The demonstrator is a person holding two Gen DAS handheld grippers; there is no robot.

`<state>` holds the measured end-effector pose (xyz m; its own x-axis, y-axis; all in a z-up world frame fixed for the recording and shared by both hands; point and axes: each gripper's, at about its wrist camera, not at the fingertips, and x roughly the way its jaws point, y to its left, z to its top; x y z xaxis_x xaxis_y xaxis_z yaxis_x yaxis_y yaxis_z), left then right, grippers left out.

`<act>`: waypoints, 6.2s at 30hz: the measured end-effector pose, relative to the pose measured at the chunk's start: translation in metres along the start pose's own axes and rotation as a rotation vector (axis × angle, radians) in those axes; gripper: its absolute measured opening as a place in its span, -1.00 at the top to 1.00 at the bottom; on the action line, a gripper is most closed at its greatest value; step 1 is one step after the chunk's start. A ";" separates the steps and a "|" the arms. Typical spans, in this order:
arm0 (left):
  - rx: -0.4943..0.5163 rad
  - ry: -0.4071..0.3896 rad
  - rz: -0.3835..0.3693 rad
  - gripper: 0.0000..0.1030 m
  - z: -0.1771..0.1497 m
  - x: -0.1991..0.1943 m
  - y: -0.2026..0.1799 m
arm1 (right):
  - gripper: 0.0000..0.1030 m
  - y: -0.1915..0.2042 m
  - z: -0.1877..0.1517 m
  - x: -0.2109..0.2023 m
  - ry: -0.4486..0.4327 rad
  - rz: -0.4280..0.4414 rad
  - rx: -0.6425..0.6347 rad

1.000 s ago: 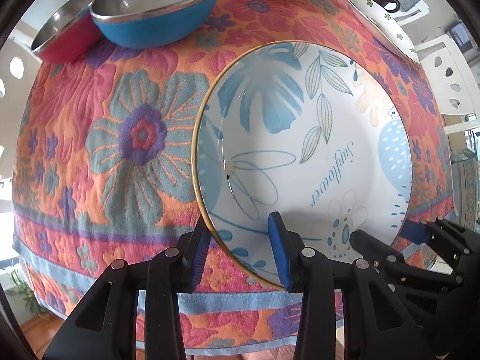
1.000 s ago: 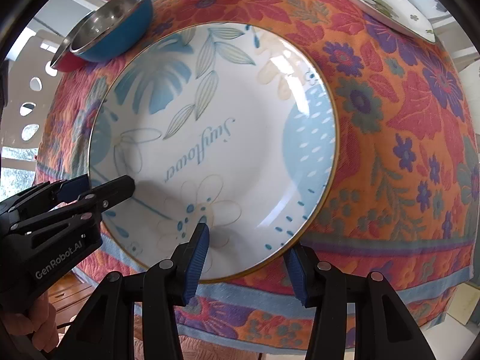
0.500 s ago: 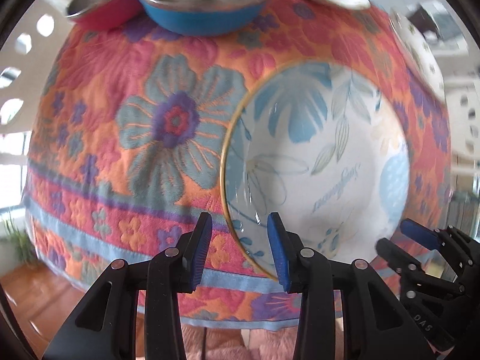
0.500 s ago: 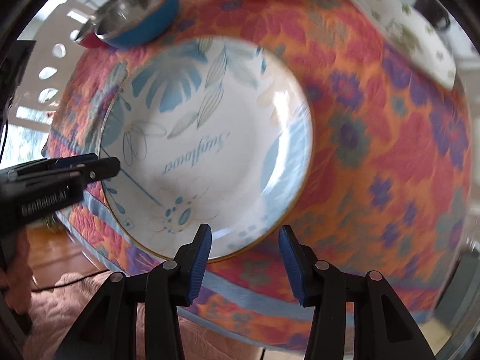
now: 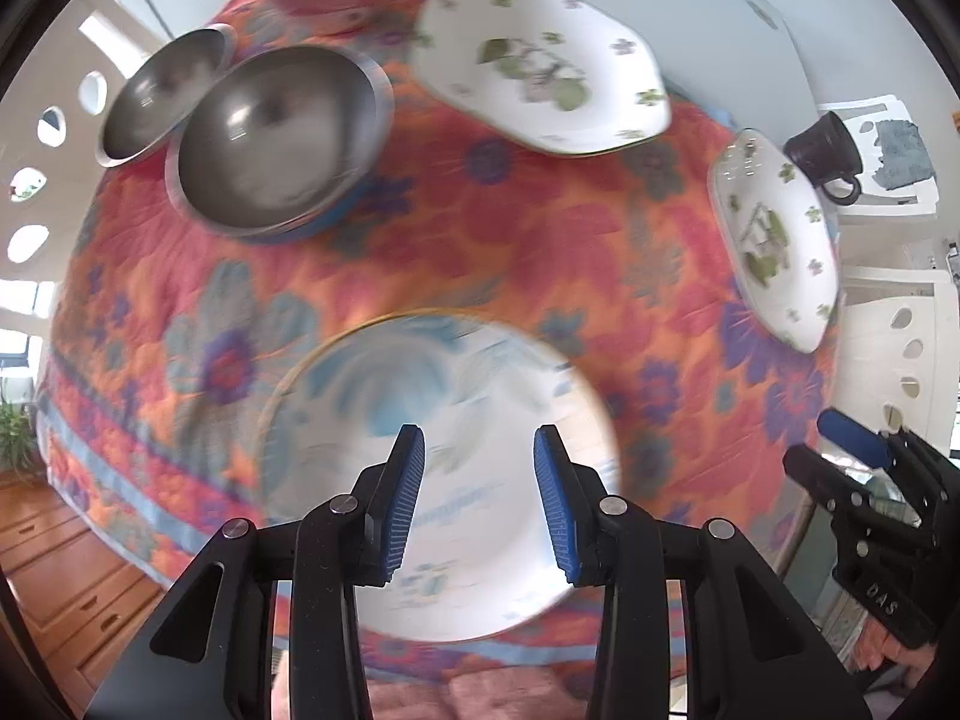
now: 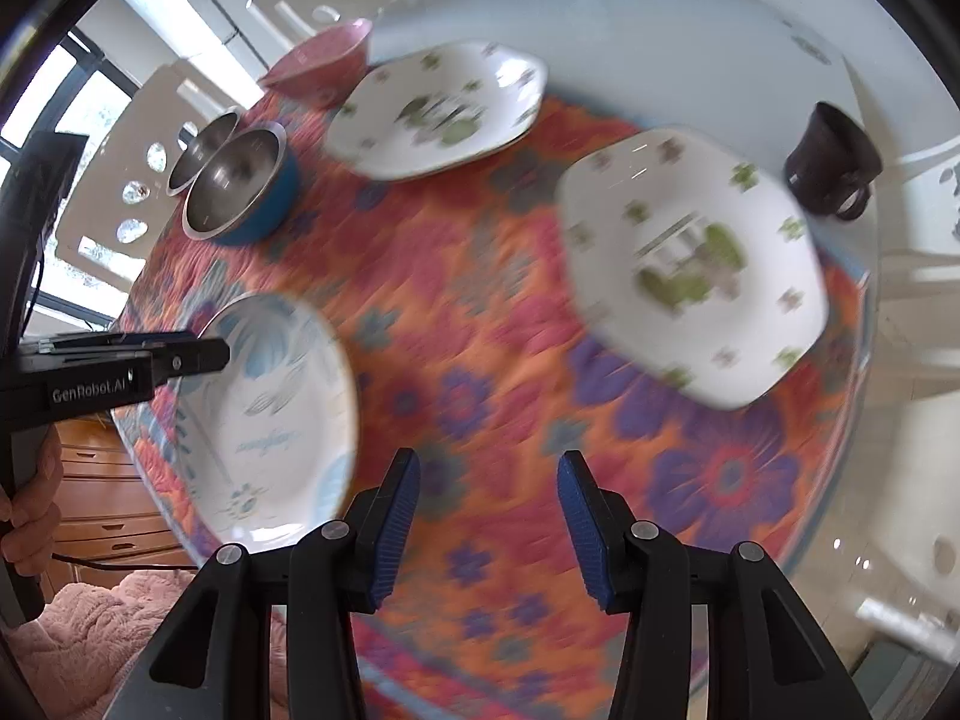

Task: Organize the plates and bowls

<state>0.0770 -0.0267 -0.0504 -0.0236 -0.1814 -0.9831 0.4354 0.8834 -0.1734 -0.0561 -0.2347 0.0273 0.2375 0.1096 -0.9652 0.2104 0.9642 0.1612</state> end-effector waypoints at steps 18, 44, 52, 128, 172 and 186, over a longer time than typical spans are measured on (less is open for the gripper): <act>0.020 0.048 -0.008 0.15 0.050 0.056 -0.134 | -0.29 -0.188 0.053 0.005 -0.237 0.103 0.325; 0.047 0.057 0.002 0.28 0.105 0.128 -0.177 | -0.29 -0.201 0.077 0.073 -0.156 0.020 0.235; 0.071 0.057 -0.012 0.33 0.112 0.120 -0.179 | -0.22 -0.193 0.075 0.070 -0.113 0.036 0.165; 0.107 -0.034 -0.071 0.48 0.029 -0.057 0.067 | 0.22 0.050 0.059 0.027 -0.073 0.224 0.166; 0.135 0.094 -0.007 0.48 -0.008 -0.016 0.099 | 0.22 0.103 0.011 0.108 0.181 0.130 0.250; 0.156 0.099 0.039 0.48 -0.004 -0.009 0.084 | 0.23 0.122 0.016 0.126 0.243 0.060 0.247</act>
<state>0.1102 0.0508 -0.0566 -0.0891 -0.0983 -0.9912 0.5722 0.8095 -0.1317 0.0150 -0.1072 -0.0715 0.0297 0.2469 -0.9686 0.4332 0.8701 0.2350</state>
